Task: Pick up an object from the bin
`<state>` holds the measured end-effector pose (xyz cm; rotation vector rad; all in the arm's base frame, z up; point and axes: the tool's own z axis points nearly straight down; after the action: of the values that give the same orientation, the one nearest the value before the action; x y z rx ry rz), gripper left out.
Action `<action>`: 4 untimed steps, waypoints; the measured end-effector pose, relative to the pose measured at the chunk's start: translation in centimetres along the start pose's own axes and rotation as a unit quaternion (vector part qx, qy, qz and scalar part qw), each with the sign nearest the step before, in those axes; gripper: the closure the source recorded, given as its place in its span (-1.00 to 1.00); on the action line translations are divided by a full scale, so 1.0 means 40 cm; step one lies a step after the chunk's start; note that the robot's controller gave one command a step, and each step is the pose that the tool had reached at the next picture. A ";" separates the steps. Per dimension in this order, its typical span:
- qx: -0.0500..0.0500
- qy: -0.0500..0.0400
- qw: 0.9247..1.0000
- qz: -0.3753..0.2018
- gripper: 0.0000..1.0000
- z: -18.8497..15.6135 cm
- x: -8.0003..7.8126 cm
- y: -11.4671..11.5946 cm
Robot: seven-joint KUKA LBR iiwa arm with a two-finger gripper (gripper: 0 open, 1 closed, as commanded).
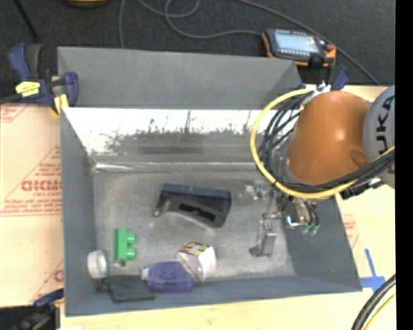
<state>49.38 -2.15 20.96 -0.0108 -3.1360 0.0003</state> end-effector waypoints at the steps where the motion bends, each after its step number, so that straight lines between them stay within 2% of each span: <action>1: 0.000 -0.004 1.000 0.000 -1.00 -0.011 -0.004 0.000; 2: 0.000 -0.008 1.000 -0.011 -1.00 0.120 -0.057 0.119; 3: -0.002 -0.001 0.999 -0.048 -1.00 0.172 -0.097 0.152; 4: 0.001 -0.005 0.998 -0.064 -1.00 0.173 -0.197 0.116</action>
Offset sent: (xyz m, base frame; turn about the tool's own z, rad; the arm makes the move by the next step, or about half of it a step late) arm 0.0273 0.0695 -0.0735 -0.0327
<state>57.25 2.42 13.98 0.1898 -3.1402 0.0022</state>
